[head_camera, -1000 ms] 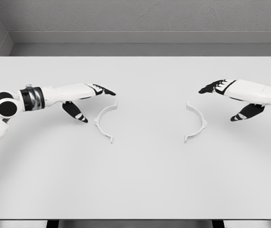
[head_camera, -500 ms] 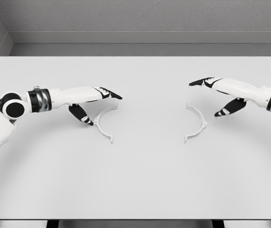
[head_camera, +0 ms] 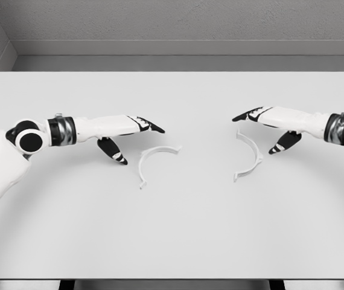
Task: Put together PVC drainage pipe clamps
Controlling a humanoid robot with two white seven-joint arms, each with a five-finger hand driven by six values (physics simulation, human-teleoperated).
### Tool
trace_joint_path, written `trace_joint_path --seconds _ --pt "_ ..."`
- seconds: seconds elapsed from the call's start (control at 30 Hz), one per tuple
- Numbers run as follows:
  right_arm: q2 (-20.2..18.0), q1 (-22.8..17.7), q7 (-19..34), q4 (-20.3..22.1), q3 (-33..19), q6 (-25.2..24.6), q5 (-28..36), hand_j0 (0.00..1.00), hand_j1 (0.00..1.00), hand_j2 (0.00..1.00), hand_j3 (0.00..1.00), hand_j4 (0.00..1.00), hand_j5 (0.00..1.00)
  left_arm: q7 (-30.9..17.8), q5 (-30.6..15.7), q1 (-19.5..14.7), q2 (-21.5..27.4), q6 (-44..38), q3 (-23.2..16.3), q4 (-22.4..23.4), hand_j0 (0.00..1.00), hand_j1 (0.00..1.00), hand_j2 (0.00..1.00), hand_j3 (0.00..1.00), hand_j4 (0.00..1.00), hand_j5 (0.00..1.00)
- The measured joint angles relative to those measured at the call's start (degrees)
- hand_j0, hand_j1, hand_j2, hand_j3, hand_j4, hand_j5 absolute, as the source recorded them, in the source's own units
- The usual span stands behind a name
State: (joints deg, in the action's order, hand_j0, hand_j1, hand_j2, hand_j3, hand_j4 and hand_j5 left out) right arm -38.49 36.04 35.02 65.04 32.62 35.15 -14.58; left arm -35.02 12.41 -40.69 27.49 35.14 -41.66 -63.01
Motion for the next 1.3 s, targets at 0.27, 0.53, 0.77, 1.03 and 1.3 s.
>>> trace_joint_path --seconds 0.27,0.53,0.77,1.03,1.3 --pt "0.38 -0.09 0.0 -0.23 1.18 0.0 -0.06 1.0 1.0 1.0 1.0 1.0 1.0 0.0 -0.99 0.09 1.79 0.01 -2.12 -6.31 1.0 1.0 1.0 1.0 1.0 1.0" --pt "1.22 0.0 0.0 -0.36 1.57 0.0 -0.05 1.0 1.0 1.0 1.0 1.0 1.0 0.0 -2.09 0.62 1.7 0.01 -4.98 -11.94 1.0 1.0 1.0 1.0 1.0 1.0" --pt "1.68 -0.09 -0.02 -0.38 2.04 -0.03 -0.02 1.0 1.0 1.0 1.0 1.0 1.0 0.0 -2.51 0.53 2.82 0.01 -5.99 -13.51 1.0 1.0 1.0 1.0 1.0 1.0" --pt "1.7 1.93 0.0 -2.38 1.32 0.0 0.37 1.0 1.0 1.0 1.0 1.0 1.0 0.0 -4.22 0.44 5.19 0.0 -5.67 -14.55 1.0 1.0 1.0 1.0 1.0 1.0" --pt "2.03 5.54 0.0 -8.93 -1.0 0.0 0.62 1.0 1.0 1.0 1.0 1.0 1.0 0.0 -5.26 1.49 8.07 0.02 -5.56 -16.84 1.0 1.0 1.0 1.0 1.0 1.0"
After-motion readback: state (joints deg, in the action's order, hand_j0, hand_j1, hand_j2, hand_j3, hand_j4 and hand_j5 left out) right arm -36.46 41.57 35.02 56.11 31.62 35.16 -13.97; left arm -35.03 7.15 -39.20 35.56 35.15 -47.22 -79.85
